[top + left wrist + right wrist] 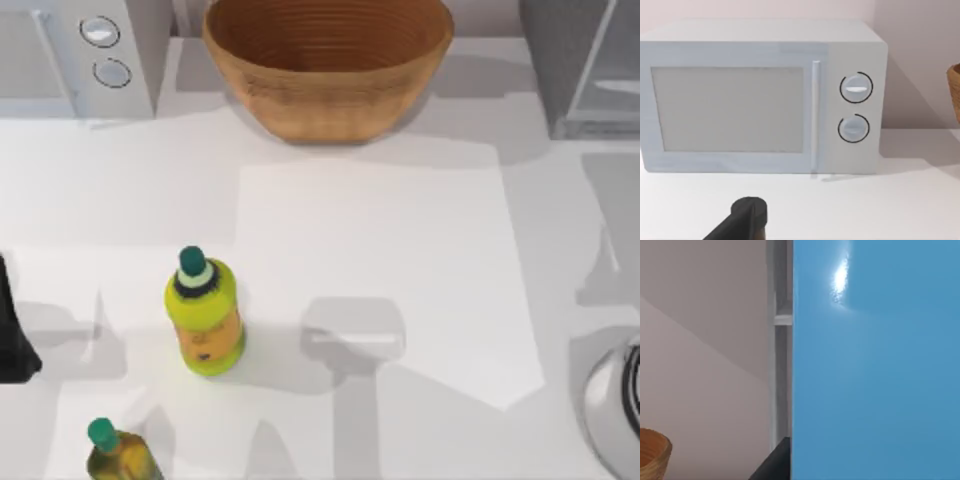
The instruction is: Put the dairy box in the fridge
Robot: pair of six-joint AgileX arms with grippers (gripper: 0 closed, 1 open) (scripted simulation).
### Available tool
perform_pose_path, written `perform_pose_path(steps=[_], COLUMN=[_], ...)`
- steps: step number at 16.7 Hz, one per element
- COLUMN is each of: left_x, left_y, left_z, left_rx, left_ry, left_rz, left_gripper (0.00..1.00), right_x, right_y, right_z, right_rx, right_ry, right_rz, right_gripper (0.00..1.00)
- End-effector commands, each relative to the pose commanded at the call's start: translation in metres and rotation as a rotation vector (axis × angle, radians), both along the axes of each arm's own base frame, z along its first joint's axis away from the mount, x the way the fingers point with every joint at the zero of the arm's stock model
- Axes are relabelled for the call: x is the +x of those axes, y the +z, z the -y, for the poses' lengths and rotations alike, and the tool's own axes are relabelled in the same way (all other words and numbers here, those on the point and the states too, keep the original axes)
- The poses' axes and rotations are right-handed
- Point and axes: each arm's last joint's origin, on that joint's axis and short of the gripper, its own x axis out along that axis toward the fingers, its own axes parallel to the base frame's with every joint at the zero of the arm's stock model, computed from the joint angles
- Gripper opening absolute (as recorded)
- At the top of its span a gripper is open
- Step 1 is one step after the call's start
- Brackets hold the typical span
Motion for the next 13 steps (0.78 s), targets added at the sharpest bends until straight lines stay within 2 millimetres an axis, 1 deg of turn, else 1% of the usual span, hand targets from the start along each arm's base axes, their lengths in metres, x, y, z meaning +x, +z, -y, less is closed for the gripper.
perform_pose_path(steps=[1, 3, 5, 6, 8, 10, 11, 13], left_x=[0.000, 0.000, 0.000, 0.000, 0.000, 0.000, 0.000, 0.000], left_y=[0.000, 0.000, 0.000, 0.000, 0.000, 0.000, 0.000, 0.000], left_z=[0.000, 0.000, 0.000, 0.000, 0.000, 0.000, 0.000, 0.000], left_rx=[0.000, 0.000, 0.000, 0.000, 0.000, 0.000, 0.000, 0.000], left_ry=[0.000, 0.000, 0.000, 0.000, 0.000, 0.000, 0.000, 0.000], left_rz=[0.000, 0.000, 0.000, 0.000, 0.000, 0.000, 0.000, 0.000], left_gripper=[1.00, 1.00, 1.00, 1.00, 1.00, 1.00, 1.00, 1.00], right_x=[0.014, 0.049, 0.092, 0.114, 0.158, 0.195, 0.210, 0.234], right_y=[0.009, 0.020, 0.019, 0.014, -0.005, -0.033, -0.049, -0.078], right_z=[0.003, 0.010, 0.020, 0.027, 0.041, 0.056, 0.063, 0.076], right_rx=[-0.002, -0.006, -0.006, -0.005, -0.001, 0.005, 0.007, 0.011], right_ry=[-0.001, -0.004, -0.007, -0.008, -0.010, -0.010, -0.010, -0.010], right_rz=[0.000, -0.014, -0.041, -0.056, -0.087, -0.112, -0.120, -0.128], right_gripper=[0.00, 0.00, 0.00, 0.00, 0.00, 0.00, 0.00, 0.00])
